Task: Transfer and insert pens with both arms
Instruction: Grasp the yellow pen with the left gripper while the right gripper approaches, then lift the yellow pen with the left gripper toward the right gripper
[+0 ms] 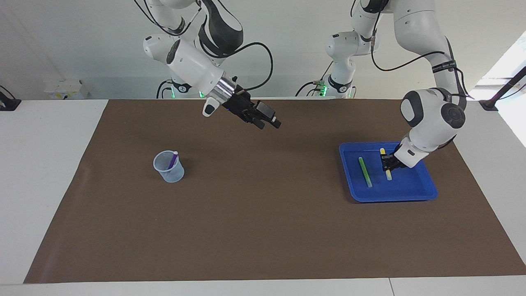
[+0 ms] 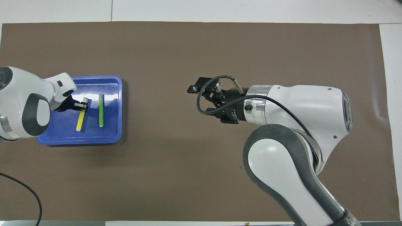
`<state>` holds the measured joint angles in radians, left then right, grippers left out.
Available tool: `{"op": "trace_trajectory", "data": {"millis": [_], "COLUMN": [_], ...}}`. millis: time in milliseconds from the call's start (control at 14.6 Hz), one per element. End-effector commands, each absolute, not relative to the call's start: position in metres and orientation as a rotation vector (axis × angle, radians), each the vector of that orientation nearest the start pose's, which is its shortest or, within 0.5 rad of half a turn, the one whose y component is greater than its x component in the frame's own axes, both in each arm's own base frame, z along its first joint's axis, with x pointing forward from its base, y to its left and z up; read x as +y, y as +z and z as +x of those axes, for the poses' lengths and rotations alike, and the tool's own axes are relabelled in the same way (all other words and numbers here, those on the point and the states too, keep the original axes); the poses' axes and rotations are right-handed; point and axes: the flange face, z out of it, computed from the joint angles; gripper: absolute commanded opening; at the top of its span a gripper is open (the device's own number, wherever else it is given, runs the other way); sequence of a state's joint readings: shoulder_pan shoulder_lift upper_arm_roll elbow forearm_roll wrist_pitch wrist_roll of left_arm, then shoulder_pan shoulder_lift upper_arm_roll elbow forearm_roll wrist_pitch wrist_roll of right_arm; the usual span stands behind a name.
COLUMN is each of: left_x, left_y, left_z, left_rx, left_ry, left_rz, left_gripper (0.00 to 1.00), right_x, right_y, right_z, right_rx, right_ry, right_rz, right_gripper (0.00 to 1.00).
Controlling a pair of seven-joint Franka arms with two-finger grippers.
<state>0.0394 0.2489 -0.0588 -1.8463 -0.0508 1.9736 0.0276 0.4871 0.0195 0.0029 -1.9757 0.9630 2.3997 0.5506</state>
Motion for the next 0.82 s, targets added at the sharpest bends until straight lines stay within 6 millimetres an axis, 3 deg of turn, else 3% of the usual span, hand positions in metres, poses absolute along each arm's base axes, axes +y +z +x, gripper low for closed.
{"op": "trace_trajectory", "data": {"millis": [0, 410, 615, 752], "left_x": [-0.061, -0.149, -0.194, -0.208], "left_y": [0.423, 0.495, 0.511, 0.516], "left_z": [0.619, 0.588, 0.567, 0.560], "left_rx": [-0.321, -1.308, -1.595, -1.719], "left_ry": [0.287, 0.552, 0.636, 0.754], "left_rz": [-3.206, -3.084, -2.934, -2.879], "left_gripper": [0.00, 0.00, 0.00, 0.00], "right_x": [0.283, 0.278, 0.281, 0.284], "right_y": [0.506, 0.519, 0.524, 0.525], "right_z": [0.516, 0.518, 0.516, 0.515], "right_rx": [0.770, 0.794, 0.791, 0.752], "right_ry": [0.083, 0.068, 0.043, 0.028], "right_rz": [-2.131, -2.074, -2.067, -2.080], "right_gripper": [1.00, 1.00, 1.00, 1.00]}}
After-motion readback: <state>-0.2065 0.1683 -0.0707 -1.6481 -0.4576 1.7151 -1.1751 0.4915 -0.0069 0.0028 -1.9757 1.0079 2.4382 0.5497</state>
